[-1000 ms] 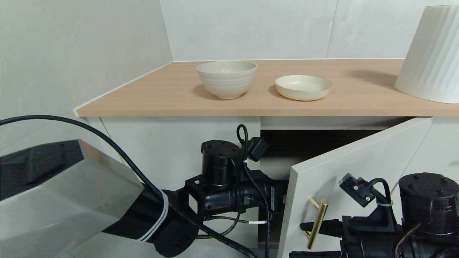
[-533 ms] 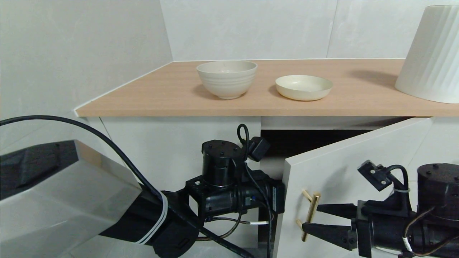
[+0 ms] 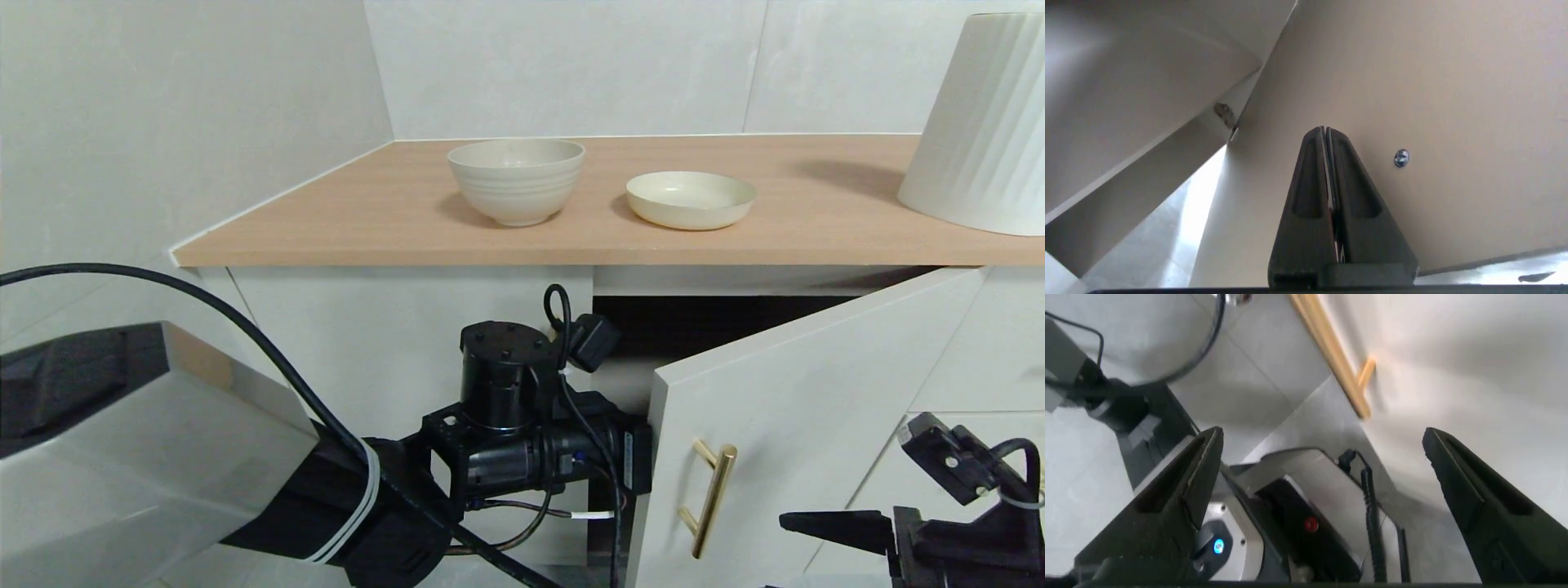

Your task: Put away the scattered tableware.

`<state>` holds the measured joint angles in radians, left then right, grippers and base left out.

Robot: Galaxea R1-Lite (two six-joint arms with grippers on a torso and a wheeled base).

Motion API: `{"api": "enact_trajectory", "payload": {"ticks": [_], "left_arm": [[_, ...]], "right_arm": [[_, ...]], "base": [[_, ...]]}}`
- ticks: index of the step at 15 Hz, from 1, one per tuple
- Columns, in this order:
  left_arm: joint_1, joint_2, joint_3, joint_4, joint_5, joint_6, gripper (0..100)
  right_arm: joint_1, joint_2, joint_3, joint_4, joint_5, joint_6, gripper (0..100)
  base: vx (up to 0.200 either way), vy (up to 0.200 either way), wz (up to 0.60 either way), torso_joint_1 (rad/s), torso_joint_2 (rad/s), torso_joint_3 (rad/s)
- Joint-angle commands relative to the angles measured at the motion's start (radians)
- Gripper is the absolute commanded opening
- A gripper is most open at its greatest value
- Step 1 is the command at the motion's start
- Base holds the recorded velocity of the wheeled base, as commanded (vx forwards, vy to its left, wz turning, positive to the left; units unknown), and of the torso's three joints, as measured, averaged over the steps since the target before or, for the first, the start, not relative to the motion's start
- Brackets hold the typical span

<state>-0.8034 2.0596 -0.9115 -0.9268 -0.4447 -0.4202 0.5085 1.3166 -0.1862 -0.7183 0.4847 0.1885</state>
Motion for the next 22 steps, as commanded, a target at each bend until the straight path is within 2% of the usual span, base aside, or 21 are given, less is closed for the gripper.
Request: {"api": "enact_trajectory", "payload": {"ticks": [1,5,9,15,18,22], "left_arm": [[0.000,-0.003,0.000,0.000,0.001,0.000,0],[0.000,0.007,-0.007,0.000,0.001,0.000,0],[0.000,0.062,-0.056,-0.001,0.001,-0.002,0],[0.000,0.059,-0.056,0.000,0.024,-0.011,0],[0.000,0.079,-0.109,0.008,0.026,-0.038,0],[-0.002,0.090,-0.155,0.049,0.026,-0.043,0]], "right_arm": [[0.002,-0.037,0.034,0.002,0.003,-0.001,100],[0.013,-0.051,0.042,0.002,0.008,-0.001,100],[0.013,-0.073,0.044,0.003,0.009,-0.001,100],[0.033,-0.079,0.051,0.003,0.009,-0.001,100],[0.033,-0.083,0.051,0.003,0.009,-0.003,100],[0.035,-0.100,0.057,0.003,0.009,-0.015,100]], "base": [[0.000,0.000,0.00,0.000,0.00,0.000],[-0.200,0.000,0.00,0.000,0.00,0.001],[0.000,0.000,0.00,0.000,0.00,0.000],[0.000,0.000,0.00,0.000,0.00,0.000],[-0.200,0.000,0.00,0.006,0.00,0.004],[0.000,0.000,0.00,0.000,0.00,0.000]]}}
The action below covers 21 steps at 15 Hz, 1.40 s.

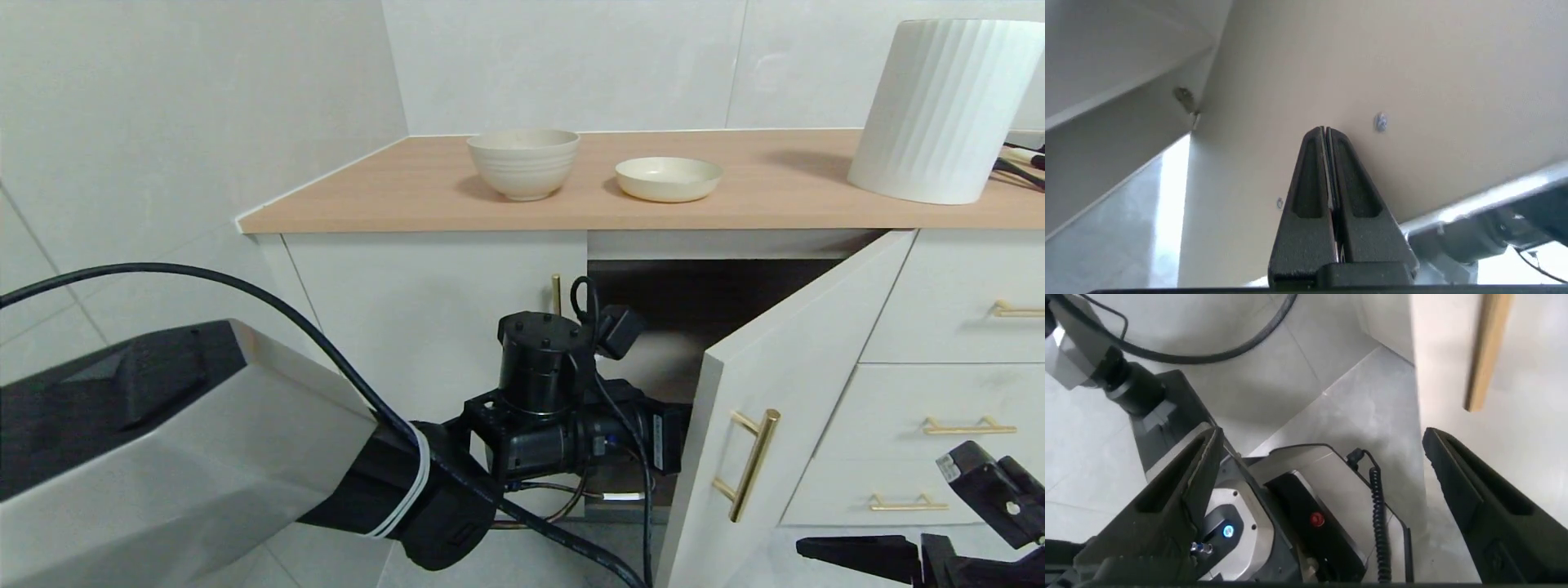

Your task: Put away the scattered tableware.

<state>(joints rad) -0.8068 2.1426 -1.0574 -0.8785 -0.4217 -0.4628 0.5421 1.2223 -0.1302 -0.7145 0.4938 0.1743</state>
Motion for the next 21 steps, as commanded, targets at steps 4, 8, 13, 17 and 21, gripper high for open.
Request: {"api": "enact_trajectory", "payload": {"ticks": [4,8,13,17,21], "left_arm": [[-0.022,0.026,-0.052,0.013,0.023,-0.013,0],[-0.064,0.026,-0.055,0.012,0.037,-0.013,0],[-0.244,-0.023,-0.045,-0.007,0.034,-0.014,0],[-0.089,-0.078,0.011,-0.020,-0.009,-0.116,0],[-0.008,-0.107,0.051,-0.062,-0.011,-0.129,0]], "right_arm": [[0.025,-0.012,0.007,0.000,0.017,-0.001,100],[0.029,-0.041,0.020,0.000,0.071,-0.013,100],[0.029,-0.164,0.040,0.001,0.256,-0.010,100],[0.085,-0.165,0.040,0.001,0.261,-0.009,100],[0.220,-0.184,0.027,0.043,0.261,-0.009,100]], "base": [[0.000,0.000,0.00,0.000,0.00,0.000],[0.000,0.000,0.00,0.000,0.00,0.000],[0.000,0.000,0.00,0.000,0.00,0.000],[0.000,0.000,0.00,0.000,0.00,0.000],[0.000,0.000,0.00,0.000,0.00,0.000]]}}
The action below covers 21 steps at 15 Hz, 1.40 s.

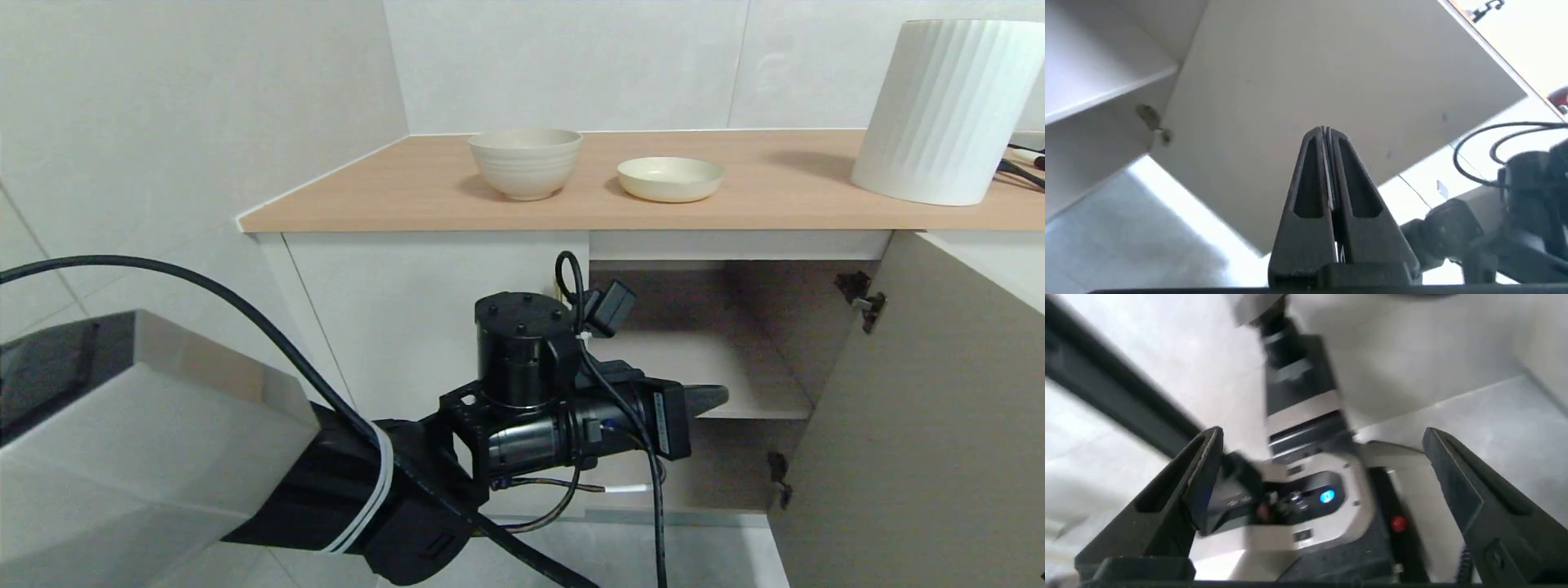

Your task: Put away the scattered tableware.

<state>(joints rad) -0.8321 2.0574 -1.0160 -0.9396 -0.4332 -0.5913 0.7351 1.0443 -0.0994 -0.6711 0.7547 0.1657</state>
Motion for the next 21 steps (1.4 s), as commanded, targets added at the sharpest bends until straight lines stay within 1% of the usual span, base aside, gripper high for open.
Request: {"api": "enact_trajectory", "payload": {"ticks": [1,3,4,5,6,7,8,9,10,11,12,13,14,15,16,17,18,19,20,21], "left_arm": [[0.041,-0.042,0.042,-0.002,0.002,0.001,0],[0.097,-0.069,0.099,-0.019,0.002,0.002,0],[0.145,-0.086,0.143,-0.042,0.001,0.011,0],[0.182,-0.105,0.181,-0.056,0.001,0.034,0],[0.232,-0.125,0.223,-0.062,0.001,0.085,0],[0.277,-0.146,0.258,-0.062,0.001,0.139,0],[0.278,-0.149,0.261,-0.062,0.002,0.143,0],[0.329,-0.188,0.312,-0.062,0.002,0.206,0],[0.390,-0.237,0.359,-0.061,0.001,0.254,0],[0.412,-0.257,0.370,-0.059,0.001,0.258,0],[0.413,-0.263,0.372,-0.056,0.001,0.260,0],[0.416,-0.272,0.370,-0.056,0.001,0.261,0],[0.416,-0.270,0.367,-0.056,0.002,0.263,0],[0.416,-0.269,0.366,-0.056,0.004,0.263,0],[0.423,-0.264,0.355,-0.058,0.028,0.288,0],[0.427,-0.269,0.343,-0.058,0.059,0.303,0],[0.429,-0.278,0.333,-0.056,0.073,0.309,0],[0.432,-0.306,0.332,-0.048,0.076,0.312,0],[0.439,-0.330,0.332,-0.028,0.076,0.314,0],[0.441,-0.381,0.327,0.025,0.076,0.335,0]], "right_arm": [[0.053,-0.004,-0.020,0.054,-0.001,-0.002,100],[0.055,0.014,-0.053,0.084,-0.023,-0.002,100],[0.053,0.068,-0.082,0.085,-0.095,0.000,100],[0.053,0.138,-0.117,0.085,-0.179,0.000,100],[0.053,0.241,-0.172,0.079,-0.278,0.000,100],[0.049,0.324,-0.227,0.076,-0.344,0.000,100],[0.047,0.330,-0.230,0.076,-0.348,0.000,100],[0.044,0.404,-0.309,0.074,-0.383,0.000,100],[0.044,0.438,-0.395,0.084,-0.383,-0.002,100],[0.049,0.450,-0.453,0.099,-0.383,0.000,100],[0.050,0.454,-0.479,0.114,-0.383,-0.002,100],[0.056,0.464,-0.594,0.211,-0.387,-0.002,100],[0.055,0.477,-0.669,0.289,-0.396,-0.002,100],[0.053,0.482,-0.694,0.311,-0.403,-0.002,100],[0.047,0.522,-0.801,0.404,-0.531,-0.002,100],[0.047,0.548,-0.841,0.416,-0.641,-0.002,100],[0.047,0.563,-0.853,0.416,-0.747,-0.003,100],[0.047,0.563,-0.855,0.418,-0.833,-0.003,100],[0.047,0.560,-0.856,0.418,-0.888,-0.003,100],[0.047,0.536,-0.859,0.419,-0.942,-0.003,100]], "base": [[0.000,0.000,0.00,0.000,0.00,0.000],[0.000,0.000,0.00,0.000,0.00,0.000],[0.000,0.000,0.00,0.000,0.00,0.000],[0.000,0.000,0.00,0.000,0.00,0.000],[0.000,0.000,0.00,0.000,0.00,0.000],[0.000,0.000,0.00,0.000,0.00,0.000],[0.000,0.000,0.00,0.000,0.00,0.000],[0.000,0.000,0.00,0.000,0.00,0.000],[0.000,0.000,0.00,0.000,0.00,0.000],[0.000,0.000,0.00,0.000,0.00,0.000],[0.000,0.000,0.00,0.000,0.00,0.000],[0.000,0.000,0.00,0.000,0.00,0.000],[0.000,0.000,0.00,0.000,0.00,0.000],[0.000,0.000,0.00,0.000,0.00,0.000],[0.000,0.000,0.00,0.000,0.00,0.000],[0.000,0.000,0.00,0.000,0.00,0.000],[0.000,0.000,0.00,0.000,0.00,0.000],[0.000,0.000,0.00,0.000,0.00,0.000],[0.000,0.000,0.00,0.000,0.00,0.000],[0.000,0.000,0.00,0.000,0.00,0.000]]}}
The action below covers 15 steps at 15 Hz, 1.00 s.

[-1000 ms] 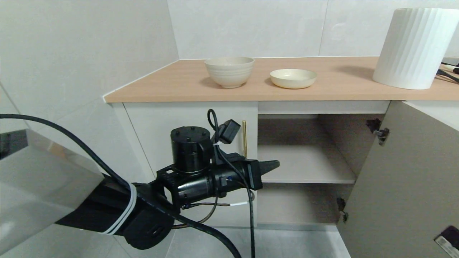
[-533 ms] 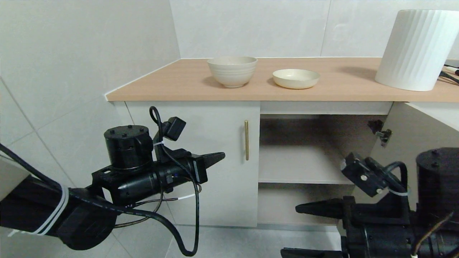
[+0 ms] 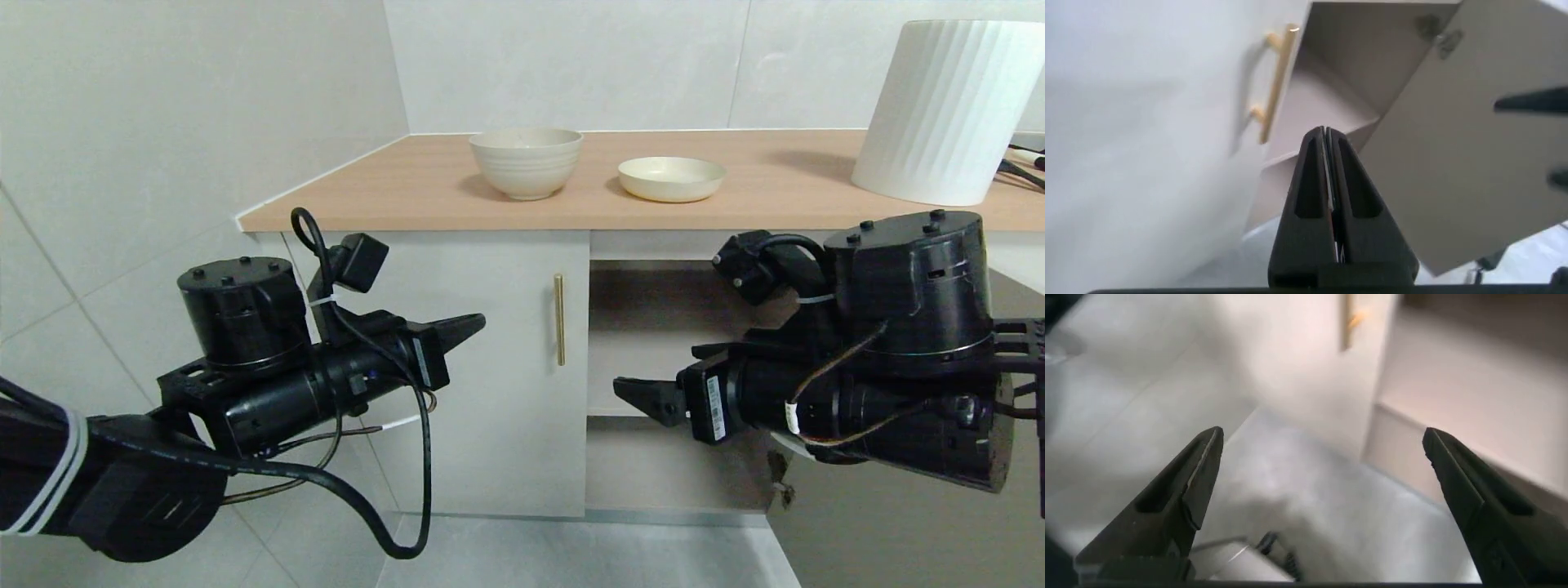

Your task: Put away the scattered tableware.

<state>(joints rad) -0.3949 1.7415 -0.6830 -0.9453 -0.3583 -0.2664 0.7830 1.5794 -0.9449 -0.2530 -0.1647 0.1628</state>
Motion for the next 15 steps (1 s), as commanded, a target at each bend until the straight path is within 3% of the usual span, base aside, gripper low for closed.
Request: {"api": "enact_trajectory", "payload": {"ticks": [1,3,4,5,6,15], "left_arm": [[0.008,-0.115,-0.020,0.119,0.001,0.056,0],[0.011,-0.221,-0.086,0.379,0.001,0.085,0],[0.011,-0.258,-0.121,0.510,0.001,0.116,0],[0.010,-0.280,-0.144,0.616,0.002,0.145,0],[0.007,-0.283,-0.152,0.652,0.002,0.151,0],[0.007,-0.252,-0.152,0.626,0.002,0.148,0]], "right_arm": [[-0.001,-0.012,-0.029,0.001,-0.041,0.001,100],[-0.019,-0.025,-0.034,0.001,-0.044,0.003,100],[-0.022,-0.024,-0.035,0.001,-0.044,0.003,100],[-0.027,-0.019,-0.035,0.001,-0.044,0.003,100],[-0.030,-0.015,-0.035,0.001,-0.044,0.003,100],[-0.059,-0.012,-0.035,0.001,-0.044,0.003,100]], "base": [[0.000,0.000,0.00,0.000,0.00,0.000],[0.000,0.000,0.00,0.000,0.00,0.000],[0.000,0.000,0.00,0.000,0.00,0.000],[0.000,0.000,0.00,0.000,0.00,0.000],[0.000,0.000,0.00,0.000,0.00,0.000],[0.000,0.000,0.00,0.000,0.00,0.000]]}}
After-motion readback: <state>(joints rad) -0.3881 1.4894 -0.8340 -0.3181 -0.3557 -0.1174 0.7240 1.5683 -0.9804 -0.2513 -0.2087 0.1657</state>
